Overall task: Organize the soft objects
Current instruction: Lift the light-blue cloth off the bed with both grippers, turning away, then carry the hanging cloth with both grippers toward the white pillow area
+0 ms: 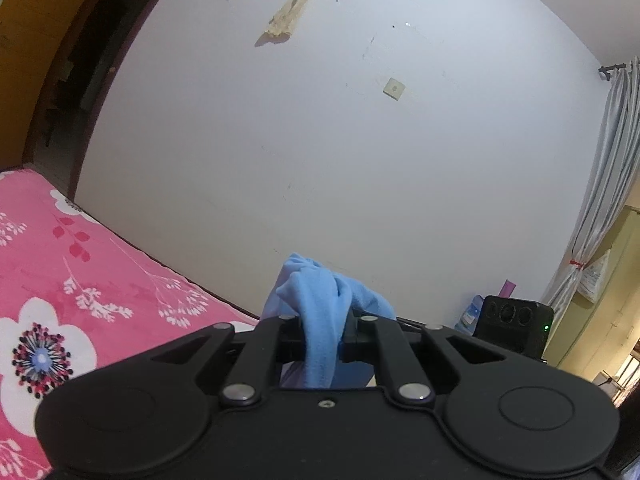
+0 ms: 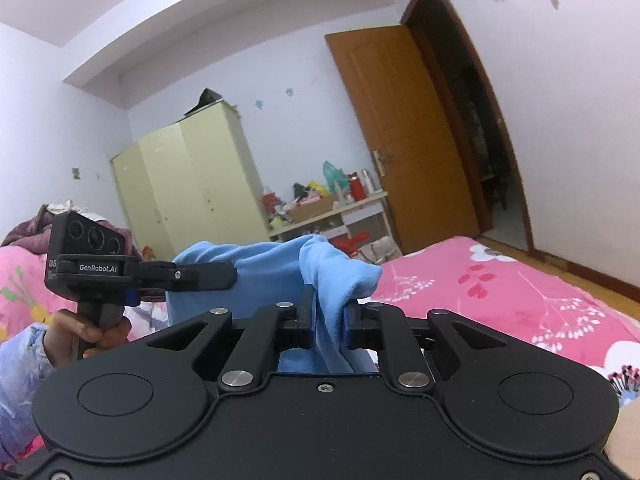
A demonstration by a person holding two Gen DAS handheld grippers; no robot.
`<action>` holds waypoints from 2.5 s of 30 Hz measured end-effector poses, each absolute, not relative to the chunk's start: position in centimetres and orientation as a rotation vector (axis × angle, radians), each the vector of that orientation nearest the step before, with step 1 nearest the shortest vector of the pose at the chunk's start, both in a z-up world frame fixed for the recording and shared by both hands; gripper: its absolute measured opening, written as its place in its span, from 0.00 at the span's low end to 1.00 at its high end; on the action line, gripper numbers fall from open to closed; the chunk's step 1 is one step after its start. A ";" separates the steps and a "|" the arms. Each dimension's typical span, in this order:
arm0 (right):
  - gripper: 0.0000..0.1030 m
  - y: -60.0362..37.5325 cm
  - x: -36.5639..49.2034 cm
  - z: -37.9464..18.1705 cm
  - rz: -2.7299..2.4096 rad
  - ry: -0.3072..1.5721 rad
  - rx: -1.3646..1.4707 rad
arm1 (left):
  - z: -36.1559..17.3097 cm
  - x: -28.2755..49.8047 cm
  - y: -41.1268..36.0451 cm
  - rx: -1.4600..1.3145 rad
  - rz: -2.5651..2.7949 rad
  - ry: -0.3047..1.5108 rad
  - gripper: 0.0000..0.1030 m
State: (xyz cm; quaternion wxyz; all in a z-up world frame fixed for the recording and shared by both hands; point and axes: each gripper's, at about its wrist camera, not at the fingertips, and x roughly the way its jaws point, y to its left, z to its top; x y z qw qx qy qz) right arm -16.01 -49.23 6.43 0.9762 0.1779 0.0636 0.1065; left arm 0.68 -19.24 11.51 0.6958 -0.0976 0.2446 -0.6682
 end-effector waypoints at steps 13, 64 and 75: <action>0.12 -50.7 -17.7 7.1 0.111 0.213 0.334 | 11.3 0.5 -22.4 -0.222 -1.542 0.591 0.07; 0.12 -54.1 -30.2 7.8 -0.386 0.215 0.289 | 13.8 -5.6 -36.6 -0.151 -1.906 0.523 0.07; 0.12 -53.1 -30.7 8.7 -0.589 0.201 0.344 | 13.1 -3.5 -39.7 -0.147 -2.055 0.592 0.07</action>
